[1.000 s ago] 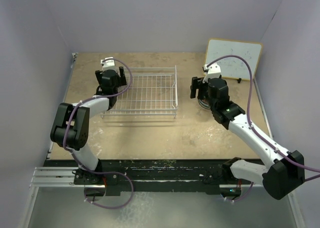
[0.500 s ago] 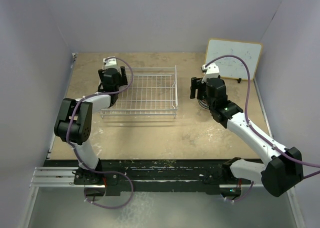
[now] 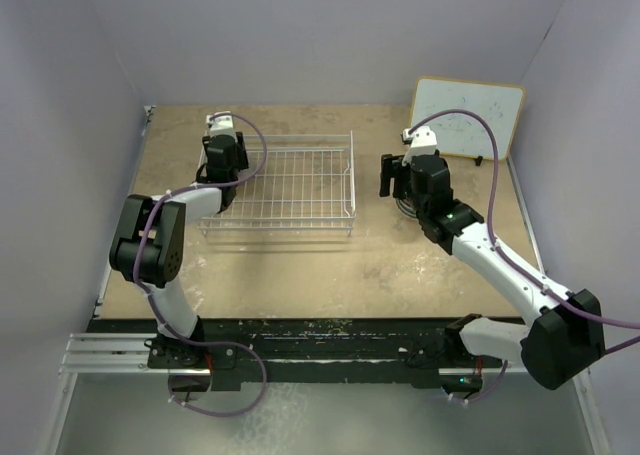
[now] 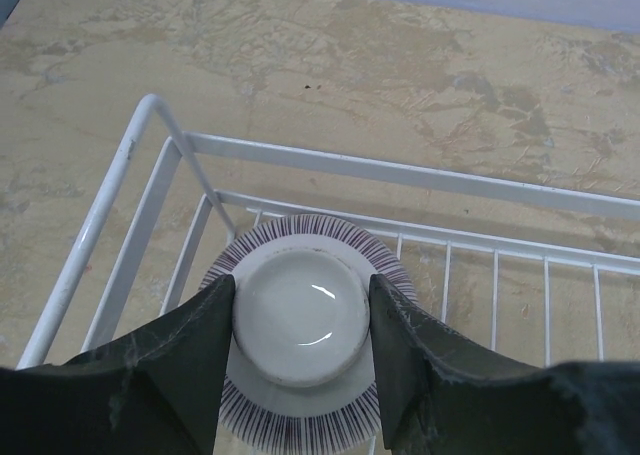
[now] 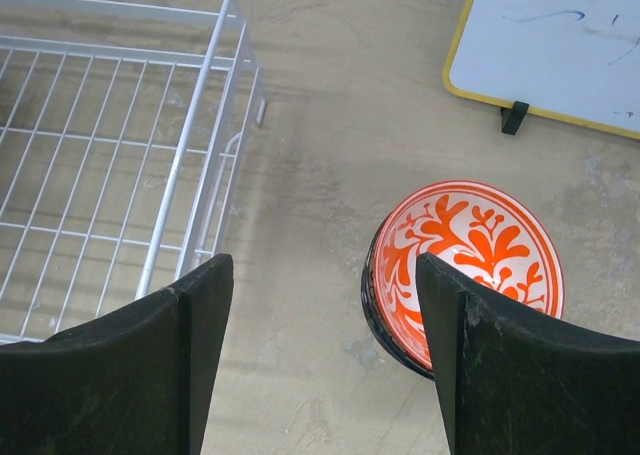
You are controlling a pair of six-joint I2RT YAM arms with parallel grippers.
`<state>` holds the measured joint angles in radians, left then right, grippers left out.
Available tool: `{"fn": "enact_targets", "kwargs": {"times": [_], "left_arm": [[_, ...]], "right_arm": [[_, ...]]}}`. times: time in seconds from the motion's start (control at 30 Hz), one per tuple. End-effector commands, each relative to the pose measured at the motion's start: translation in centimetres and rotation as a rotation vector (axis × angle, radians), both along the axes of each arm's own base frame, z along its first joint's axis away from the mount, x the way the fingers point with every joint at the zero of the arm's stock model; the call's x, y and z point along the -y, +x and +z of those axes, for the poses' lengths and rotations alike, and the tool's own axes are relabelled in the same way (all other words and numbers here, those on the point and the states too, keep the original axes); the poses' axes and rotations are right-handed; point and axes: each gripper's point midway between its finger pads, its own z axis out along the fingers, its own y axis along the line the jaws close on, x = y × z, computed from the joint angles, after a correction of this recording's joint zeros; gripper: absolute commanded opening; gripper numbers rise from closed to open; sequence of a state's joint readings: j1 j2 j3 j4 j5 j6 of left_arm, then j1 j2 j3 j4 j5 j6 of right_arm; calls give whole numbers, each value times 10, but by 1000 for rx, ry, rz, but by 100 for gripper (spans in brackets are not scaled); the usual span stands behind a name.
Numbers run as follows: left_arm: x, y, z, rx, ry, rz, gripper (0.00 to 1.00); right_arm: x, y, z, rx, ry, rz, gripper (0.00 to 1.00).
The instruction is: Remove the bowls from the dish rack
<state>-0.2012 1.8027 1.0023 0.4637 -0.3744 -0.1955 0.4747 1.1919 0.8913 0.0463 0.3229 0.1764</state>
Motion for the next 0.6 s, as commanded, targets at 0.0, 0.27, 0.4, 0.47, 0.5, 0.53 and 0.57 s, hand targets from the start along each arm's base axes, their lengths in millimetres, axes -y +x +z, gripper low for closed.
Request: {"fn": "enact_targets", "kwargs": {"times": [0.0, 0.27, 0.4, 0.47, 0.5, 0.53, 0.57], "left_arm": [[0, 2, 4, 14, -25, -2, 13], [21, -1, 38, 78, -110, -82, 0], [38, -6, 67, 129, -201, -148, 0], [46, -9, 81, 151, -239, -188, 0], [49, -11, 86, 158, -254, -203, 0], [52, -13, 89, 160, -269, -214, 0], [54, -16, 93, 164, -288, -221, 0]], "right_arm": [[0, 6, 14, 47, 28, -15, 75], [0, 5, 16, 49, 32, -12, 75], [-2, 4, 17, 49, 41, -5, 75], [-3, 4, 18, 49, 47, 4, 75], [-3, 3, 18, 50, 50, 4, 75], [-3, 3, 18, 50, 51, 4, 75], [-4, 3, 19, 51, 55, 6, 75]]}}
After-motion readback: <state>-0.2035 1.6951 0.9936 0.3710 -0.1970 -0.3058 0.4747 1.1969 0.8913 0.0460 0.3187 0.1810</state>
